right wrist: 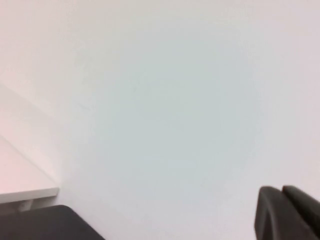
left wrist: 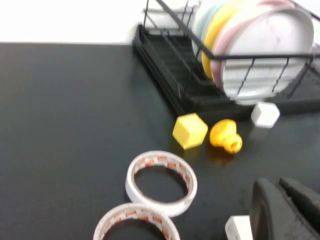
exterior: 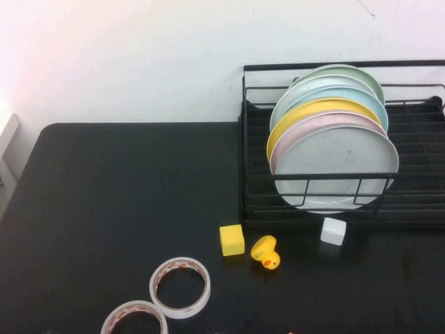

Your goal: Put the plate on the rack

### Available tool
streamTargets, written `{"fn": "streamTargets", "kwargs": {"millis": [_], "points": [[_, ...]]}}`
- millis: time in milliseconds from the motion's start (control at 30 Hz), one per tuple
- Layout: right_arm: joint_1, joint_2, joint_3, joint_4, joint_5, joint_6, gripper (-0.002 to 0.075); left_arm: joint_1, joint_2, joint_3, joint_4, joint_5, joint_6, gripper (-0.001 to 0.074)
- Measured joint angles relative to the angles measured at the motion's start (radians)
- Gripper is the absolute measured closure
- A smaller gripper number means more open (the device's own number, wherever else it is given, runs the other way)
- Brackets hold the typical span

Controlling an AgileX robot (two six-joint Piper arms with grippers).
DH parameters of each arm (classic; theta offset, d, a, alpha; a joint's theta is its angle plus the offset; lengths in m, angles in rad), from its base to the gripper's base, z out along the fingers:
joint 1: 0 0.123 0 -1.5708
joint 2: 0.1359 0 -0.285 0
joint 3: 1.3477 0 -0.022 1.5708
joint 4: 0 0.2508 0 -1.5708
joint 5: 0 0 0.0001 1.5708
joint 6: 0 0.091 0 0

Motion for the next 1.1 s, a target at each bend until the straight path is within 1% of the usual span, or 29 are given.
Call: {"fn": "streamTargets", "kwargs": {"millis": [233, 400, 567, 633, 733, 833, 1000, 1100], "points": [[0.0, -0.025, 0.012, -0.01, 0.137, 0.007, 0.0728, 0.0, 0.0, 0.02, 0.0, 0.009, 0.018, 0.0736], [0.0, -0.025, 0.026, -0.051, 0.231, 0.0, 0.0728, 0.0, 0.0, 0.019, 0.0, 0.009, 0.018, 0.0736], [0.0, -0.025, 0.065, -0.074, 0.286, 0.0, 0.0728, 0.0, 0.0, 0.019, 0.0, 0.009, 0.023, 0.0736], [0.0, -0.025, 0.088, -0.127, 0.282, 0.018, 0.0728, 0.0, 0.0, 0.019, 0.0, 0.009, 0.025, 0.0736], [0.0, -0.025, 0.15, -0.247, 0.195, 0.092, 0.0728, 0.0, 0.0, 0.019, 0.0, 0.009, 0.028, 0.0735], [0.0, -0.025, 0.24, -0.326, 0.004, 0.159, 0.0728, 0.0, 0.0, 0.019, 0.0, 0.009, 0.028, 0.0735], [0.0, -0.025, 0.416, -0.335, -0.362, 0.182, 0.0728, 0.0, 0.0, 0.019, 0.0, 0.009, 0.029, 0.0735], [0.0, -0.025, 0.5, -0.298, -0.473, 0.184, 0.0728, 0.0, 0.0, 0.019, 0.0, 0.009, 0.029, 0.0735]]}}
